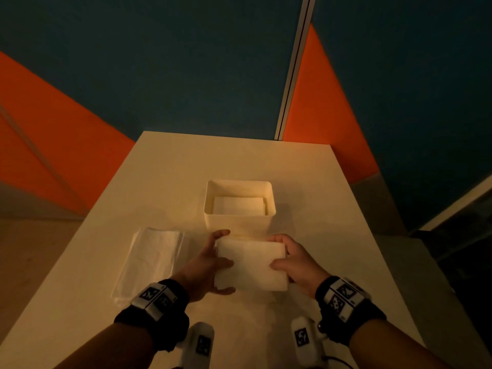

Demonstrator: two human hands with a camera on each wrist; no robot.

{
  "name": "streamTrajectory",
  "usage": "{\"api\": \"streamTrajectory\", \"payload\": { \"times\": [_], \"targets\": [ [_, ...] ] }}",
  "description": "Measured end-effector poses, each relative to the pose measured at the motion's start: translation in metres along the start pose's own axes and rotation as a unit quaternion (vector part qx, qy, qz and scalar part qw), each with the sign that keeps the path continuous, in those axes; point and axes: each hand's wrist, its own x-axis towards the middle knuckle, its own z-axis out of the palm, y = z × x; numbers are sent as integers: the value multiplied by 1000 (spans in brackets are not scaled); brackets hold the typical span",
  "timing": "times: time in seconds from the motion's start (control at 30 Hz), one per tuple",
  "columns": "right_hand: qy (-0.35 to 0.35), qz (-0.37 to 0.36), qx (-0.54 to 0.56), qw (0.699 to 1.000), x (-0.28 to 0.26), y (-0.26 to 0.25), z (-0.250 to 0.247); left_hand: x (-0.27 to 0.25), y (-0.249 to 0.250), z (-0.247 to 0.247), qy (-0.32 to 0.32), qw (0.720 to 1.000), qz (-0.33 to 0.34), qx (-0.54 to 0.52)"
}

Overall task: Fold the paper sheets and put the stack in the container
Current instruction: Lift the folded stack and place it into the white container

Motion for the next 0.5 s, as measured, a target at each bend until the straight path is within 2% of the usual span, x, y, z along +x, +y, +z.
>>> {"api": "streamTrajectory", "payload": {
  "times": [0.1, 0.2, 0.27, 0.37, 0.5],
  "targets": [
    [11, -5, 43, 999, -1, -6, -3, 2, 3, 1, 52, 998, 40, 4],
    [80, -25, 21, 996, 5, -11, -5, 7, 7, 2, 98, 988, 110, 47],
    [132, -49, 3, 990, 10, -16, -6, 9, 14, 5, 130, 975, 159, 79],
    [166, -77, 6, 983, 19, -36, -6, 15, 34, 9, 178, 954, 217, 108],
    [193, -99, 15, 976, 41, -69, -8, 29, 71, 11, 231, 925, 254, 161]
  ]
}}
